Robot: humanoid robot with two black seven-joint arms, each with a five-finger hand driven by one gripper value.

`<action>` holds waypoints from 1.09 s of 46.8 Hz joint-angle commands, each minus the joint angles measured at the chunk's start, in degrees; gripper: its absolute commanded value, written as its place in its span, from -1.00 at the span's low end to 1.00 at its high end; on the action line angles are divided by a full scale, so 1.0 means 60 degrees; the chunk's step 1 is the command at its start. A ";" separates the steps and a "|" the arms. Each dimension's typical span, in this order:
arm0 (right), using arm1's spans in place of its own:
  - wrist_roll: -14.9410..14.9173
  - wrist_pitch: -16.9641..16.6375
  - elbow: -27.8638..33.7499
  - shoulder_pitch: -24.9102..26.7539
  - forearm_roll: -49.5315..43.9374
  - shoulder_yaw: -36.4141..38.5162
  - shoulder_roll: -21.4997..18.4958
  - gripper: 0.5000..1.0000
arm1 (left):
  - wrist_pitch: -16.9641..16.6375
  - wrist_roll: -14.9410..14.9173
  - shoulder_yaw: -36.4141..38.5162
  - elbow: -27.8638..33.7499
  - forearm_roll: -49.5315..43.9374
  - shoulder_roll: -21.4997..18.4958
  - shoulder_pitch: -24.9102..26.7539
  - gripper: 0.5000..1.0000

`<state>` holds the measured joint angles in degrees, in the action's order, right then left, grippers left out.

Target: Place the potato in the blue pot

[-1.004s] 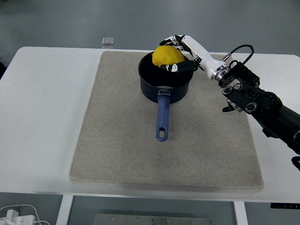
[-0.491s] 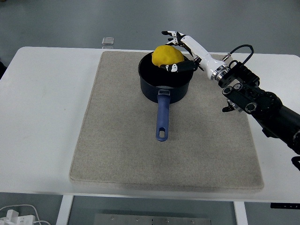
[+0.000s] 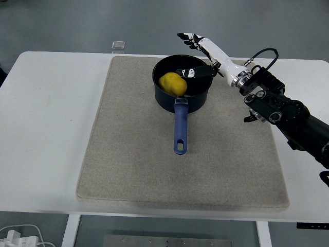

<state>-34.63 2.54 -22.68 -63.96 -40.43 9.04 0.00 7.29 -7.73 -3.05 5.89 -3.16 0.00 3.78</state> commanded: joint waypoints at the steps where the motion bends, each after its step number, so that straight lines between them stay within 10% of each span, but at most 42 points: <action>1: 0.0001 -0.0013 0.0001 -0.0004 0.0000 0.0162 0.0000 0.63 | 0.0000 0.0000 -0.0004 0.0000 0.0000 0.0000 0.0000 0.99; 14: 0.0571 -0.0409 0.0015 0.0084 0.0422 0.2096 0.0000 0.63 | 0.0000 0.0000 -0.0004 -0.0015 0.0000 0.0000 0.0000 0.99; 33: 0.2256 -0.0526 0.0059 0.0436 0.6076 0.2316 0.0292 0.63 | 0.0000 0.0000 -0.0004 -0.0015 0.0000 0.0000 0.0000 0.99; 51: 0.2271 -0.0512 0.0059 0.0816 0.8393 0.2346 0.0864 0.63 | 0.0000 -0.0014 0.0011 0.0000 0.0000 0.0000 0.0000 0.99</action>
<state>-20.78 -0.67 -22.40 -59.64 9.95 23.12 5.11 7.30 -7.73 -2.99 5.80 -3.17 0.00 3.77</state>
